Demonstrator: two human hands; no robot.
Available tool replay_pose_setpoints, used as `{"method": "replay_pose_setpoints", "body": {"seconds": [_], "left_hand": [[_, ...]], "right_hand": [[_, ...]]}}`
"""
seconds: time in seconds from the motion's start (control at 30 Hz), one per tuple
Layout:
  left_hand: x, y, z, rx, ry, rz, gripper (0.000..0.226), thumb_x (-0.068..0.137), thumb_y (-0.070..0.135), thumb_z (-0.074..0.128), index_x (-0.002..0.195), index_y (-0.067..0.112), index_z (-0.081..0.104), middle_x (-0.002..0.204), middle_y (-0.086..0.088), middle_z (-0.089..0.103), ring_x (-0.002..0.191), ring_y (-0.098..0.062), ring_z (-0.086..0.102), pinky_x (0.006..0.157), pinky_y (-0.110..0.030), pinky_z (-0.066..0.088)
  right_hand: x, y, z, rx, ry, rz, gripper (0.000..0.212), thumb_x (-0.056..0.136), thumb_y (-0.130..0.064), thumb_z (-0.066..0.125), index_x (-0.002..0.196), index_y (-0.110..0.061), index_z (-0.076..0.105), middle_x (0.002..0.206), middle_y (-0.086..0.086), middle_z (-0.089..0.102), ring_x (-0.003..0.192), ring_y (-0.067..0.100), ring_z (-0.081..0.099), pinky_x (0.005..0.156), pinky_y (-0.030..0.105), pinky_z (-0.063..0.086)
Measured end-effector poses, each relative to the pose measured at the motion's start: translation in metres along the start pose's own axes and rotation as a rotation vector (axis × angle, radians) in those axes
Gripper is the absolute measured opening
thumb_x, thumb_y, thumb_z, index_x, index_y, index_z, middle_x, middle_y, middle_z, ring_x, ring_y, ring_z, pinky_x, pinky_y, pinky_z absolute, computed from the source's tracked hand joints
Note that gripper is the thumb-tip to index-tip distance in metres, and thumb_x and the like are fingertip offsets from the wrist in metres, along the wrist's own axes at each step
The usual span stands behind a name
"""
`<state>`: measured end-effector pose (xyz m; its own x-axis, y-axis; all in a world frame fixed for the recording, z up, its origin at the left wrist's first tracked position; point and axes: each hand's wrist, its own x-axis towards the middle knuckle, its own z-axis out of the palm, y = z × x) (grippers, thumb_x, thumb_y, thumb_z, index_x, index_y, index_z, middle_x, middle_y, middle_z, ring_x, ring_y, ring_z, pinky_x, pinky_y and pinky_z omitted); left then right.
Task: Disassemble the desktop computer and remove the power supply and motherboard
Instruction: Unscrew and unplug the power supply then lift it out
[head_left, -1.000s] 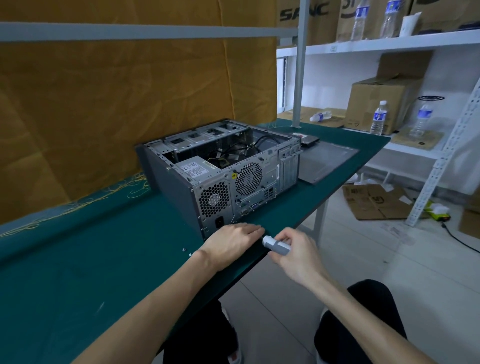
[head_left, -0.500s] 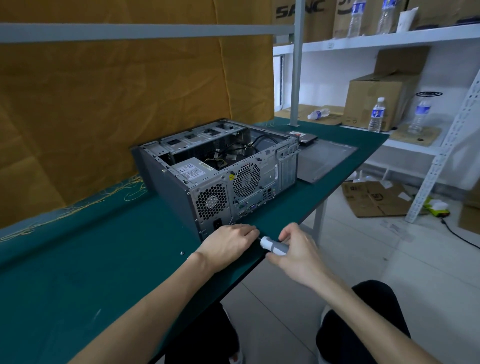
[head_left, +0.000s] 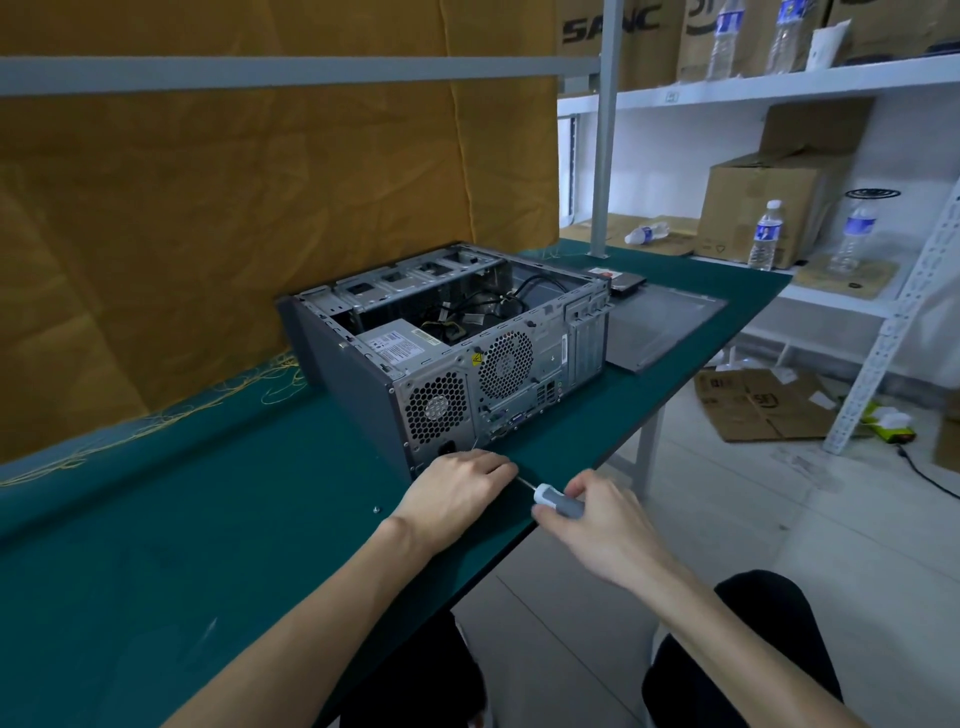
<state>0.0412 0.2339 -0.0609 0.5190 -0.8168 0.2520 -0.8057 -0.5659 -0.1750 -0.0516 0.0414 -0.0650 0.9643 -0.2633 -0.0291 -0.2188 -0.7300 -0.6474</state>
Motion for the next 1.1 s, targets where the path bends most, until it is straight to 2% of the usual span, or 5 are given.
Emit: {"method": "replay_pose_setpoints", "body": {"seconds": [0.17,0.33,0.57,1.0,1.1], "left_hand": [[0.0,0.001,-0.006,0.128,0.047,-0.187,0.039,0.095,0.004,0.057,0.134,0.008,0.055,0.121,-0.01,0.052,0.098,-0.026,0.058,0.087,-0.036,0.053],[0.009,0.001,-0.015,0.253,-0.195,-0.254,0.033,0.091,0.0,0.057,0.122,0.01,0.053,0.126,-0.012,0.037,0.089,-0.025,0.058,0.059,-0.035,0.044],[0.018,0.001,-0.019,0.287,-0.266,-0.283,0.029,0.088,-0.003,0.061,0.113,0.011,0.059,0.128,-0.011,0.043,0.085,-0.026,0.064,0.057,-0.037,0.044],[0.013,-0.002,-0.013,0.307,-0.21,-0.255,0.033,0.086,-0.003,0.061,0.116,0.009,0.054,0.125,-0.011,0.044,0.082,-0.025,0.062,0.053,-0.035,0.037],[0.013,-0.001,-0.013,0.306,-0.195,-0.266,0.037,0.085,-0.004,0.061,0.119,0.007,0.052,0.125,-0.011,0.044,0.079,-0.024,0.062,0.053,-0.034,0.036]], "right_hand": [[-0.005,-0.005,-0.009,-0.127,-0.018,-0.096,0.026,0.104,-0.033,0.051,0.084,-0.016,0.055,0.083,0.001,0.057,0.059,0.013,0.052,0.045,0.021,0.03],[-0.011,-0.015,-0.014,-0.211,0.043,-0.157,0.027,0.096,-0.027,0.068,0.097,-0.026,0.04,0.081,-0.005,0.059,0.071,0.018,0.059,0.064,0.037,0.052],[-0.011,-0.013,-0.012,-0.227,-0.02,-0.104,0.016,0.101,-0.025,0.055,0.088,-0.016,0.052,0.093,0.006,0.058,0.072,0.018,0.054,0.048,0.02,0.03],[-0.009,-0.014,-0.014,-0.384,0.074,-0.207,0.022,0.103,-0.028,0.051,0.117,-0.012,0.059,0.112,0.008,0.055,0.106,0.025,0.055,0.083,0.031,0.047],[-0.008,-0.017,-0.021,-0.398,0.133,-0.251,0.02,0.097,-0.021,0.063,0.111,-0.021,0.049,0.109,0.002,0.053,0.095,0.025,0.061,0.069,0.031,0.043]]}}
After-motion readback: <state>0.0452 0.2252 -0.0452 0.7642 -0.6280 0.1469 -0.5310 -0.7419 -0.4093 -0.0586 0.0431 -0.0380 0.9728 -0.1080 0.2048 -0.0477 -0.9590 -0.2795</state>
